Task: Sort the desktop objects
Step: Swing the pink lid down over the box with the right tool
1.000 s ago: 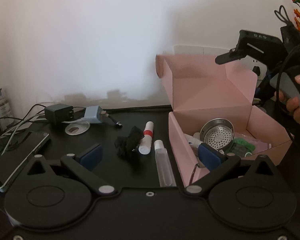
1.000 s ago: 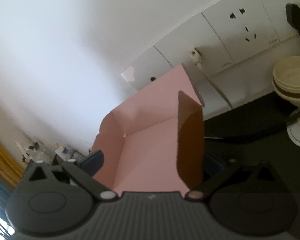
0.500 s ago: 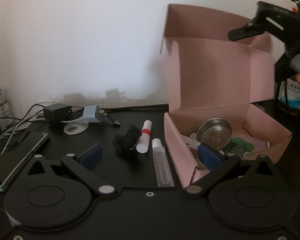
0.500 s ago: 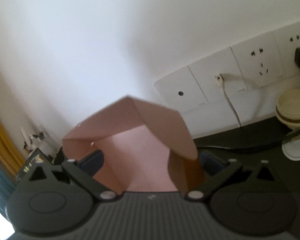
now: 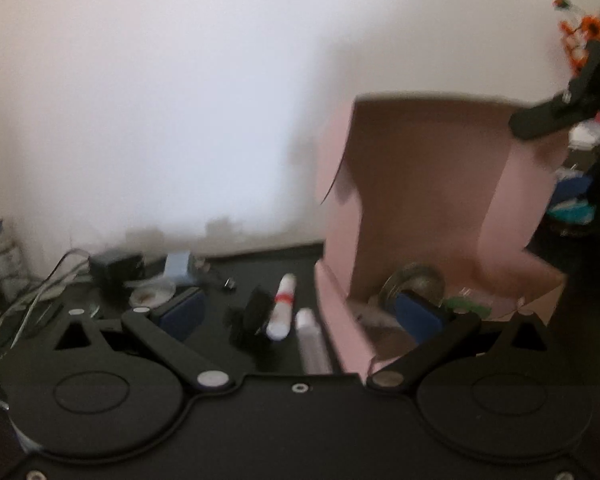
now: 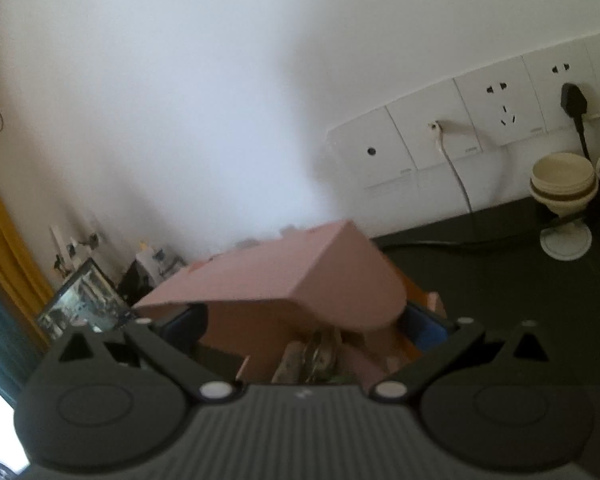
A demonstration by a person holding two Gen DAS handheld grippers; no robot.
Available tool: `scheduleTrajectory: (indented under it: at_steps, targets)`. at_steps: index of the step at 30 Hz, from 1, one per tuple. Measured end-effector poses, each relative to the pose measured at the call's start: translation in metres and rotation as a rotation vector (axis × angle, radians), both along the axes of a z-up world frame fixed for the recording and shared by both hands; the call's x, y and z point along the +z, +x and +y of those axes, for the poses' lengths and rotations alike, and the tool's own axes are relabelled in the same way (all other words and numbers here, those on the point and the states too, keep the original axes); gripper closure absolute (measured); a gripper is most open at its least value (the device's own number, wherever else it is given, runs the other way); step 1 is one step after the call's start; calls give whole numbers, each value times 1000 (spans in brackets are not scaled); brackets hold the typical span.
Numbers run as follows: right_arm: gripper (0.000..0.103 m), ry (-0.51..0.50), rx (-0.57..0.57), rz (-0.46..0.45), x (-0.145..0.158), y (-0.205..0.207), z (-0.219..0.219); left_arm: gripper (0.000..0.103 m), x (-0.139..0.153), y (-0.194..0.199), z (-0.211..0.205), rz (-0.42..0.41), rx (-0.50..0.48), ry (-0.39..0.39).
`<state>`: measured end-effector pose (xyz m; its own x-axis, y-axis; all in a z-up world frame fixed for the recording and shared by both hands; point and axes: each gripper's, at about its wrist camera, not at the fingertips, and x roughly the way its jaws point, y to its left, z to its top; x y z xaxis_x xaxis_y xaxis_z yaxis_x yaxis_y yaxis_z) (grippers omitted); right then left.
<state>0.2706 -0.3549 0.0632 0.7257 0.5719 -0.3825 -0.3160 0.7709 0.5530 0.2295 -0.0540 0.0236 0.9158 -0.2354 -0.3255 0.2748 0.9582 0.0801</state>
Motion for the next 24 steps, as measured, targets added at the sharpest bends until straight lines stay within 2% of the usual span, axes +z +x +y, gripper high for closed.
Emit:
scheduleTrajectory:
  at_steps: [6,12,17,19,24]
  targets:
    - [1,58,25,-1,-5,-18,0,0,6,-15,1,-91,-115,-94]
    - [1,101,28,17,-8,-18,-3,0,3,-16,4,-94,-237,-191]
    - [1,149,78,25,-14,-23,1,0,3,-18,1,-93,-274,-194]
    - [1,134,90,26,-15,-25,6,0,3,-18,-1,-82,-277,-189]
    - [1,116,39,-48,-3,-35,3,0,-1,-15,-2,-48,-295,-208]
